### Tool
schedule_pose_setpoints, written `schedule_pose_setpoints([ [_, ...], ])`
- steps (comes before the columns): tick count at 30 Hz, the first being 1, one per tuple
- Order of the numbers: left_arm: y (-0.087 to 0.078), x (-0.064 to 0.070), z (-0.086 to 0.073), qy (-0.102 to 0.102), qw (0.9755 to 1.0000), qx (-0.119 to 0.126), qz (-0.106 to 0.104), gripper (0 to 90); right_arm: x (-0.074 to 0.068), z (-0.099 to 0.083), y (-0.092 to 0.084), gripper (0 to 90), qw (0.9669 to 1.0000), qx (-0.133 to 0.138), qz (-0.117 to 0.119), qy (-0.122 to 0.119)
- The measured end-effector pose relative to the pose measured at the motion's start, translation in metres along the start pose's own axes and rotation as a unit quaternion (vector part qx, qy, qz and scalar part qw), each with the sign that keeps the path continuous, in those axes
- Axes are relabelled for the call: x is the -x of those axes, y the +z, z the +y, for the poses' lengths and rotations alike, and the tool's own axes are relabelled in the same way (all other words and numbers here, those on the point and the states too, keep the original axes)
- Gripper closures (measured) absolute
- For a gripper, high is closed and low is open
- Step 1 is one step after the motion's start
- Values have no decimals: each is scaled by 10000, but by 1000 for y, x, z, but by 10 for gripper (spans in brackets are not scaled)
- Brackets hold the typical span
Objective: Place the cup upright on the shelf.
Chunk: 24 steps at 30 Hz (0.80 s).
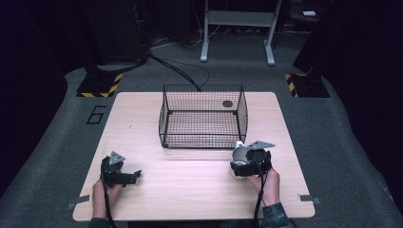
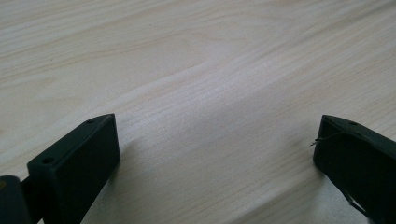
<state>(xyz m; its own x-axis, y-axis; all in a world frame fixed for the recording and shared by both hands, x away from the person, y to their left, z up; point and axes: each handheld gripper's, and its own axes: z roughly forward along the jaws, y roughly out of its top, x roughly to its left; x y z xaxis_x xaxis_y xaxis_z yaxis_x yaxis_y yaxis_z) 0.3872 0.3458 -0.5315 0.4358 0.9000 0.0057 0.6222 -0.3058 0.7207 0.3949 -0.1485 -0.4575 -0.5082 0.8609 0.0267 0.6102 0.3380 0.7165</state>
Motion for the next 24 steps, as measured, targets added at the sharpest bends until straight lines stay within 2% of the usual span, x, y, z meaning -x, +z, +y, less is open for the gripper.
schedule_pose_setpoints([
  [5, 0, 0, 0, 3, 10000, -2, 0, 5, -1, 0, 0, 47, 10000, 14, -57, 51],
  [9, 0, 0, 0, 3, 10000, -2, 1, 5, -1, 0, 0, 50, 10000, 8, -74, -18],
  [15, 0, 0, 0, 4, 10000, -1, 0, 5, -3, -1, -1, 54, 9999, 58, -113, 114],
  [24, 0, 0, 0, 1, 10000, 0, 0, 5, 0, -4, -3, 57, 9999, 121, -113, 6],
])
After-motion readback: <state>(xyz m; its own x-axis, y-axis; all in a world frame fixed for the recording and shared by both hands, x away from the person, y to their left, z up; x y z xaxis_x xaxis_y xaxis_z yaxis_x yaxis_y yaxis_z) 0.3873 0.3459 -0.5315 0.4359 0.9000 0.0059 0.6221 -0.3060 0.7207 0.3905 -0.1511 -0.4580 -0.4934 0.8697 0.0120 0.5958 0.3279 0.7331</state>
